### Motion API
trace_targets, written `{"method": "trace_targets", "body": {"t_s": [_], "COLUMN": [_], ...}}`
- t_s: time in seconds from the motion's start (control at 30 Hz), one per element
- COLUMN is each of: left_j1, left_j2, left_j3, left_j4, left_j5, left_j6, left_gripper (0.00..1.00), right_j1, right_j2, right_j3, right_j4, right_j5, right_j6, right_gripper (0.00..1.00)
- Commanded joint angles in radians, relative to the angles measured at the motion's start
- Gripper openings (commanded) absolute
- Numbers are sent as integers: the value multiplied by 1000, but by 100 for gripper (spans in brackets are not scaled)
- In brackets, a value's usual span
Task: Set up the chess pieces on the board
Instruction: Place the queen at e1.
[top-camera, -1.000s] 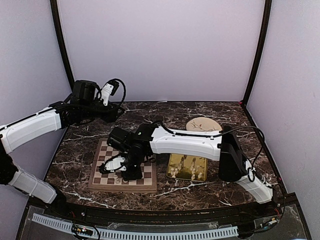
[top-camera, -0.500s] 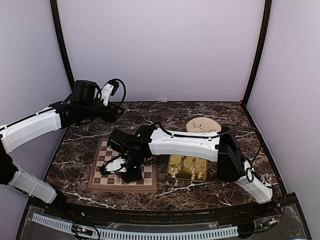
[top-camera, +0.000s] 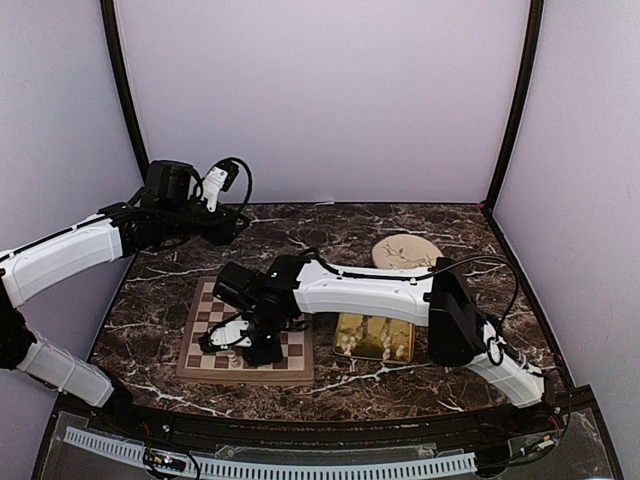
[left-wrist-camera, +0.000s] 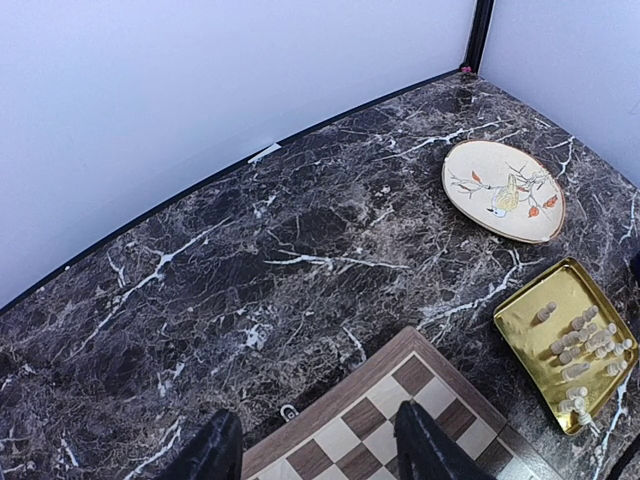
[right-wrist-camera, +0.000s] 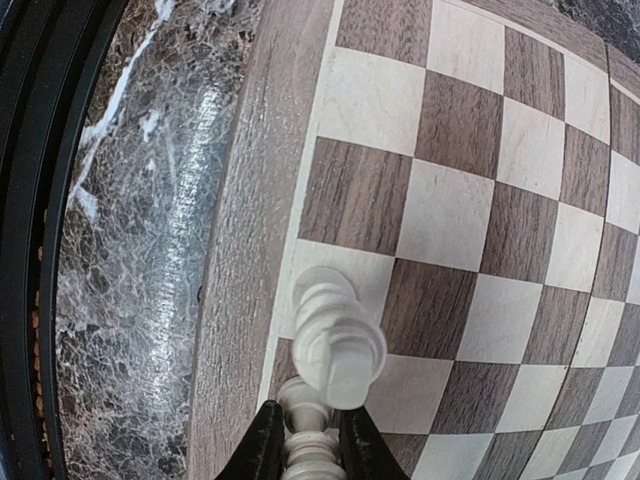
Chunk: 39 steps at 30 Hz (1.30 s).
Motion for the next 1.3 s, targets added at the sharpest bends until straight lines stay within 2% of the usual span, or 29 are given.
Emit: {"method": "trace_targets", "body": {"t_s": [0.0,0.87,1.0,1.17,1.27], "left_j1": [5,5,5,5,4], "left_j2": [-22,-7,-7,-5,-4], "left_j3": [-2,0,0,0,0], "left_j4": [-8,-10,-11,-11,-11], "left_j5": [12,22,24,23,23], "left_j6": [3,0,1,1,0], "left_gripper": [55,55,54,55,55], "right_j1": [6,7,6,5,4], "right_j2": [12,23,23,-11,-33], "right_j3": [28,9,3,-26,-38], "right_j4": [7,32,32,49,50], "right_j5": [-13,-6,4,9,13], "right_j6": [2,-6,-3,-2,1], "right_gripper": [21,16,24,39,43]}}
